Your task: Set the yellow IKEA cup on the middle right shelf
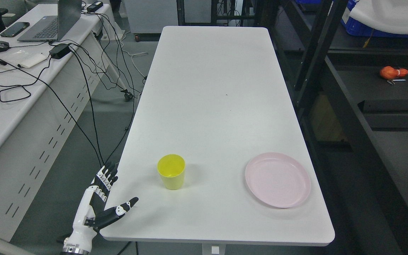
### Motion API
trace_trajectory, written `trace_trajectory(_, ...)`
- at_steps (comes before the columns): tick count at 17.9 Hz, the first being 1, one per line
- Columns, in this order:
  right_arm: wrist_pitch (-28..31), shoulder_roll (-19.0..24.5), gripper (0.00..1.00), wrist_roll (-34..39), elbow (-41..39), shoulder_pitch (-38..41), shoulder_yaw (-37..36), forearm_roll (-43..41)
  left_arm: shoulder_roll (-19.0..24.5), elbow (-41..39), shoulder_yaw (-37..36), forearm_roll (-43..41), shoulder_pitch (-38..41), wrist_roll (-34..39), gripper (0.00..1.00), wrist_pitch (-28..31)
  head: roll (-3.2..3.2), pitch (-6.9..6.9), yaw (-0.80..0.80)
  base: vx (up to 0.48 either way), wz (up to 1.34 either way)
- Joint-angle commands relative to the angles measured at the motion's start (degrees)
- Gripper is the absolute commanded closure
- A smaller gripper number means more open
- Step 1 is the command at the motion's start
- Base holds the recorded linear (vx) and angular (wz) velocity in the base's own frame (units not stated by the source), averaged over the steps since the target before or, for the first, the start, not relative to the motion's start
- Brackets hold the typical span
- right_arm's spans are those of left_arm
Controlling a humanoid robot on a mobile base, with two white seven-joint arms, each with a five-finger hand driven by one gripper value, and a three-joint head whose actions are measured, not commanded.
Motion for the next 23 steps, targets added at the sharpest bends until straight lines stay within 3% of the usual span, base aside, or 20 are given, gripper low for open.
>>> trace_trajectory(1,0.0,-1.0,0.00,-12.3,0.0,0.6,1.0,-1.4,0.3,0.0,-0.5,-0.1,0.3,-0.2,0.00,0.2,0.00,0.00,0.00,0.000,0.00)
trace_trajectory(14,0.0,-1.0,0.01,-12.3,0.0,0.6,1.0,-1.4,0.0,0.8,-6.8,0.0,0.0,-0.1,0.01,-0.1,0.00,0.00,0.00,0.000,0.00)
trace_trajectory(23,0.0,-1.0,0.01,-12.3,0.0,0.6,1.0,-1.4,-0.3,4.3,-5.9,0.1,-1.0,0.1,0.01,0.2,0.00,0.00,0.00,0.000,0.00)
